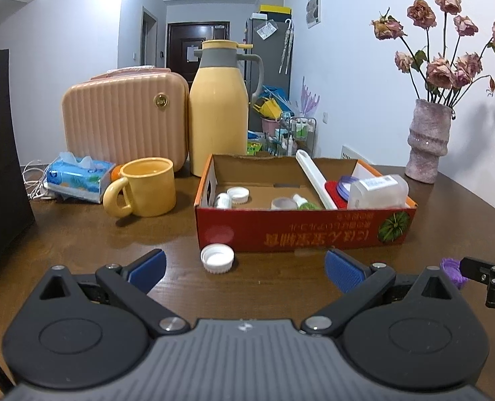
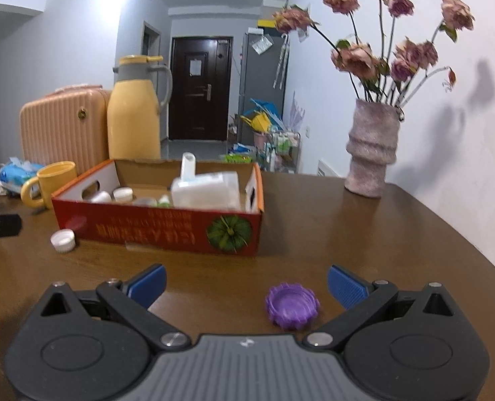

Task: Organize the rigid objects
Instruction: 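Withdraw both tools from the box toward the loose caps on the table, then grasp the purple cap with the right gripper and lift it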

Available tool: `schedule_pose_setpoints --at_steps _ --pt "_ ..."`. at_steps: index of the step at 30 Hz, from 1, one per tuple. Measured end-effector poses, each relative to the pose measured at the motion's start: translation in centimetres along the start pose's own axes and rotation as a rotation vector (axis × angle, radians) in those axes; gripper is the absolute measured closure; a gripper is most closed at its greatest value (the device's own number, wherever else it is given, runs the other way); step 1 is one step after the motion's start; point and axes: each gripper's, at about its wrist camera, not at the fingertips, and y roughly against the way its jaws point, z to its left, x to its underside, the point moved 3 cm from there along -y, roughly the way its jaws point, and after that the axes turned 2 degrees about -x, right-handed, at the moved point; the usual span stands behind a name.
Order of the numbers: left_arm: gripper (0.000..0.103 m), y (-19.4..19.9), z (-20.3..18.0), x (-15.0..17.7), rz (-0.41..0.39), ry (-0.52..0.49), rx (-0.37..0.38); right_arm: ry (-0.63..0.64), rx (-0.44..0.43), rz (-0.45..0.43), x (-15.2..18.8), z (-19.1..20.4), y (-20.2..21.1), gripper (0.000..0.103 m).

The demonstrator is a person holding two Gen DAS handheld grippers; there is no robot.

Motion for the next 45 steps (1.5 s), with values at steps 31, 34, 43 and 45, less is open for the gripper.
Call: schedule_pose_setpoints --at_steps 31,34,43,45 --pt "0.0 -3.1 1.5 2.6 0.132 0.02 -0.042 -0.114 0.009 0.215 3.5 -5.4 -9.4 0.05" --pt "0.0 -4.0 1.6 2.3 0.143 0.023 -0.05 -0.119 0.009 0.186 3.4 -5.4 -9.0 0.05" --pt "0.0 -7.2 2.0 1.2 0.158 0.035 -0.088 -0.164 0.029 0.124 3.0 -6.3 -8.4 0.05" --pt "0.0 -7.9 2.2 1.0 0.161 0.041 -0.095 -0.168 0.033 0.111 3.0 -6.3 -8.2 0.05"
